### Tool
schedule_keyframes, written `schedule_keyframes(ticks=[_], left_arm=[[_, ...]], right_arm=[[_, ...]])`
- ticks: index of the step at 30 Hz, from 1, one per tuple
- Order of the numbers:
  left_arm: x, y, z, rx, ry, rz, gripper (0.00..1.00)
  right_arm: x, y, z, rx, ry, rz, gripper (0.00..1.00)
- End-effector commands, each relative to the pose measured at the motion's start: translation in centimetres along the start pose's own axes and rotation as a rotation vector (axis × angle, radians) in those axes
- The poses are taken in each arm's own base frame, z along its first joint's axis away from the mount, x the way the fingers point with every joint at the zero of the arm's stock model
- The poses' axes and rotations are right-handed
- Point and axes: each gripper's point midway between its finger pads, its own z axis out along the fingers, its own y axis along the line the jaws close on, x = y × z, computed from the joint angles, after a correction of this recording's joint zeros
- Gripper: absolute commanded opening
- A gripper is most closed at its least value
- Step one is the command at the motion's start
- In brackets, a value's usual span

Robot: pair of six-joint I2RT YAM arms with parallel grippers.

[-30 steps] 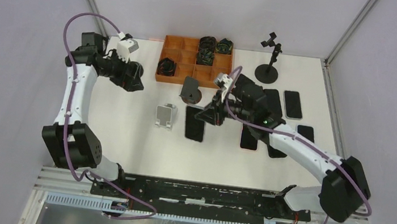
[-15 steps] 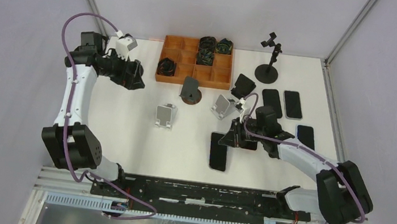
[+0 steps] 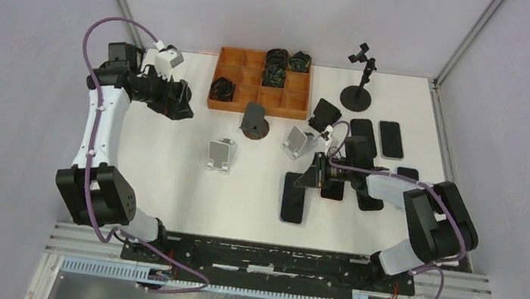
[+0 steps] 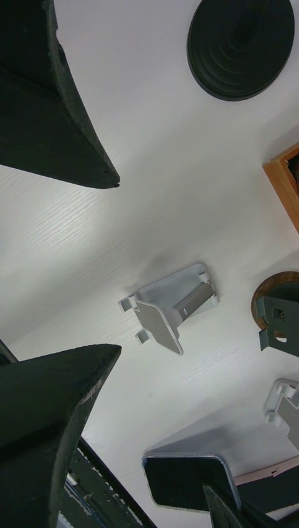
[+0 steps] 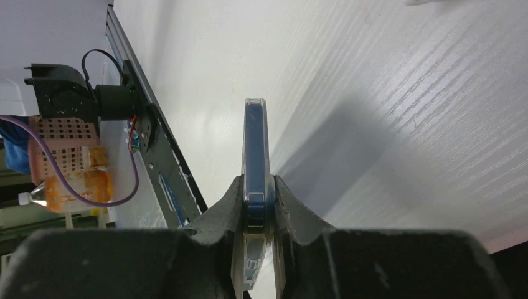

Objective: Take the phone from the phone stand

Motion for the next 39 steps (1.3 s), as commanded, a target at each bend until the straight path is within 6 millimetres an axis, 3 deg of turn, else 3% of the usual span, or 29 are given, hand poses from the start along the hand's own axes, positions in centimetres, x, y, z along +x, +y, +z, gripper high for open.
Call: schedule_keyframes(ticks=[1, 7, 10, 12, 17, 23, 26, 28, 30, 35, 39], left_arm=[[-0.4, -0.2, 0.4, 0.027, -0.020, -0.023, 1.00], [-0.5, 0.1, 0.3, 0.013, -0.015, -0.021, 1.00], [-0.5, 0.3, 0.4, 0.012, -0.011, -0.028, 1.00], [-0.8, 0.5, 0.4, 0.004, -0.013, -0.034, 1.00], [-1.8, 0.7, 0.0, -0.014, -0.035, -0.032, 1.00], [-2.1, 0.7, -0.5, -0.030, -0.045, -0.022, 1.00], [-2.3, 0.9, -0.7, -0.051, -0.050, -0.026, 1.00], [-2.7, 1.6, -1.0, -0.099, -0.064, -0.040, 1.00], [-3.8, 2.7, -1.8, -0.178, -0.106, -0.058, 1.00], [-5.1, 7.0, -5.2, -0.413, -0.250, -0.158, 1.00], [-4.7, 6.4, -4.4, -0.349, -0.299, -0.153, 1.00]], right_arm=[[-4.0, -2.6, 0.9, 0.079, -0.097, -0.110, 0.07], [-5.2, -5.8, 0.2, 0.171, -0.144, -0.061, 0.08], [-5.0, -7.0, 0.2, 0.223, -0.126, -0.057, 0.23], [-5.0, -8.0, 0.0, 0.278, -0.130, -0.054, 0.38], [-6.1, -9.3, -0.5, 0.366, -0.147, -0.073, 0.50], [-8.1, -9.0, -1.6, 0.421, -0.184, -0.104, 0.54], [-9.3, -7.6, -2.9, 0.434, -0.224, -0.135, 0.60], [-10.3, -6.6, -4.4, 0.470, -0.264, -0.167, 0.72], [-11.5, -5.9, -6.5, 0.543, -0.312, -0.213, 0.98], [-13.9, -5.8, -12.8, 0.815, -0.446, -0.294, 0.98], [-15.4, -7.0, -19.6, 1.137, -0.636, -0.267, 0.98]])
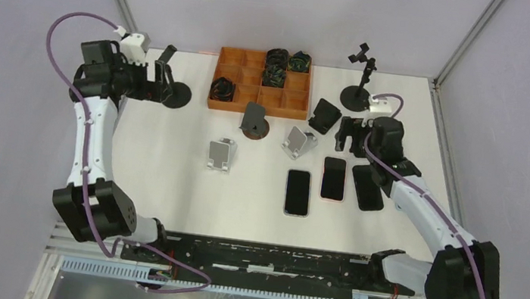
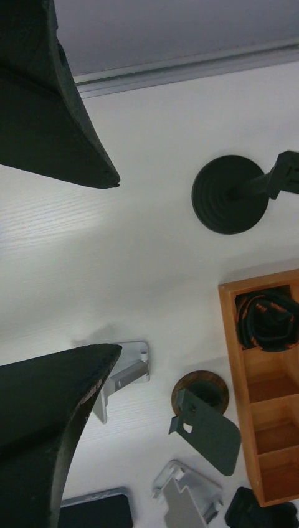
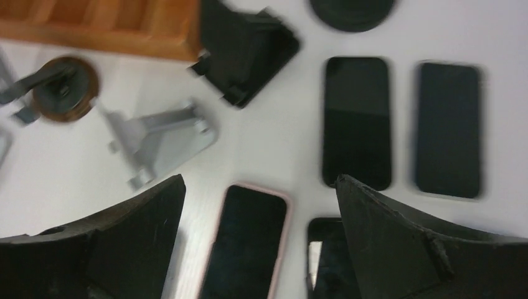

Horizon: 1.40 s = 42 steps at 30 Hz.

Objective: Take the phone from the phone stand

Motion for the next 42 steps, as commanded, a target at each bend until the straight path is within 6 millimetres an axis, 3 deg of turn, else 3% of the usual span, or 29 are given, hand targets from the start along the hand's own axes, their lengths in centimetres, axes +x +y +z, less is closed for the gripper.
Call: schedule_keyframes(ticks=[1, 4, 11, 16, 19, 22, 30, 36, 39, 42], left_arm=[[-1.4, 0.3, 0.0, -0.013, -0.123, -0.064, 1.00], [0.6, 0.1, 2.0, 0.009, -0.149, -0.081, 1.00], [7.5, -0.8, 6.4, -0.001, -0.190, -0.023, 1.00], [9.1, -2.0, 8.5, 0.043, -0.263, -0.027, 1.00], [10.1, -1.7, 9.9, 0.030, -0.263, -0.035, 1.00], [11.0, -1.6, 10.9, 0.037, -0.260, -0.046, 1.00], [12.5, -1.5, 11.1, 0.000, -0.379, -0.055, 1.00], [11.7, -1.2, 9.4, -0.064, -0.547, -0.077, 1.00], [12.2, -2.9, 7.8, -0.060, -0.668, -0.012, 1.00], [13.4, -4.7, 9.1, -0.089, -0.608, 0.099, 1.00]], right_arm=[[-3.4, -8.0, -3.4, 0.472, -0.157, -0.030, 0.98], [-3.4, -10.2, -4.7, 0.588, -0.256, -0.109, 0.98], [1.5, -13.0, -5.1, 0.716, -0.250, -0.164, 0.98], [5.3, -14.9, -6.6, 0.814, -0.318, -0.161, 0.98], [8.1, -15.9, -7.4, 0.864, -0.295, -0.158, 0.98], [9.6, -16.1, -8.3, 0.864, -0.334, -0.136, 0.98], [9.3, -16.3, -9.8, 0.868, -0.434, -0.147, 0.98], [8.9, -15.2, -10.4, 0.786, -0.500, -0.191, 0.98], [9.0, -13.2, -11.6, 0.651, -0.573, -0.258, 0.98], [7.6, -12.0, -12.2, 0.596, -0.630, -0.329, 0.98]])
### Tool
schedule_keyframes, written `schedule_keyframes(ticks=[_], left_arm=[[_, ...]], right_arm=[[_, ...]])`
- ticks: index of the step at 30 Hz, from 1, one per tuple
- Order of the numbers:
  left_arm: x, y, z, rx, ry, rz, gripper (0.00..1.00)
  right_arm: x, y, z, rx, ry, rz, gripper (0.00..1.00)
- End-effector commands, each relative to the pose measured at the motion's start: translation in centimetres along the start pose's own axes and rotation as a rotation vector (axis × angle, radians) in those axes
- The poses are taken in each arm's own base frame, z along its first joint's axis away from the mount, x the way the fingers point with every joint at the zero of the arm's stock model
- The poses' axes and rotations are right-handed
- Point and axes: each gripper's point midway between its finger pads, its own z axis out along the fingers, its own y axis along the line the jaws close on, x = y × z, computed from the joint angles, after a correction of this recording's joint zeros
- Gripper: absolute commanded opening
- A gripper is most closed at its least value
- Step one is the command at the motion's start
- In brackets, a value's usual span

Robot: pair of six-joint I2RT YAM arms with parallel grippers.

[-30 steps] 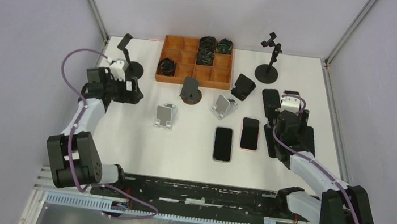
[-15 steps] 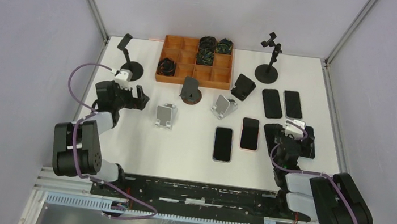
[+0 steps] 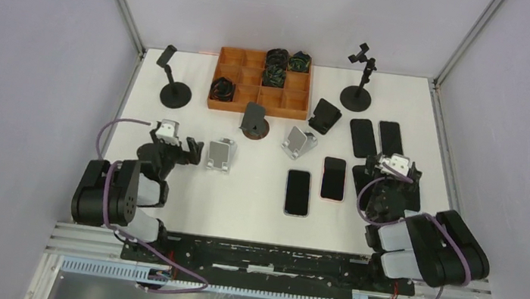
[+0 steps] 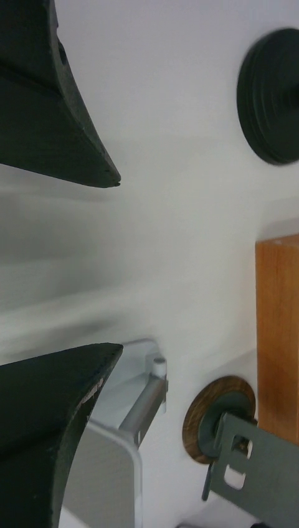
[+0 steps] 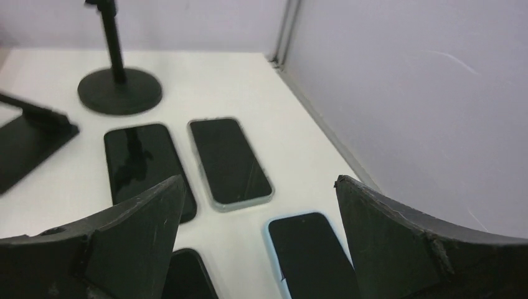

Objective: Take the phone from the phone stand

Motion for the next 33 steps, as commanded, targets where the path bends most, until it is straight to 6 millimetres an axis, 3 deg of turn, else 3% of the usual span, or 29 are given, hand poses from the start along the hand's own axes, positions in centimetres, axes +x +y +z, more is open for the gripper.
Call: schedule_keyframes(ticks=[1, 4, 6, 33], left_arm=[[-3.7, -2.0, 1.0, -0.007, -0.181, 0.162, 1.00], [-2.9, -0.6, 2.9, -0.071, -0.074, 0.130, 1.00], [-3.2, -0.6, 2.7, -0.076, -0.103, 0.119, 1.00], [-3.1, -0.6, 2.6, -0.079, -0.098, 0.120, 1.00]], right_arm=[[2.0, -1.7, -5.6, -0.131, -0.027, -0.086, 0.98], [5.6, -0.7, -3.2, -0.093, 0.144, -0.089, 0.98], [6.2, -0.7, -2.4, -0.110, 0.170, -0.035, 0.98], [6.1, -0.8, -2.4, -0.109, 0.163, -0.034, 0.98]])
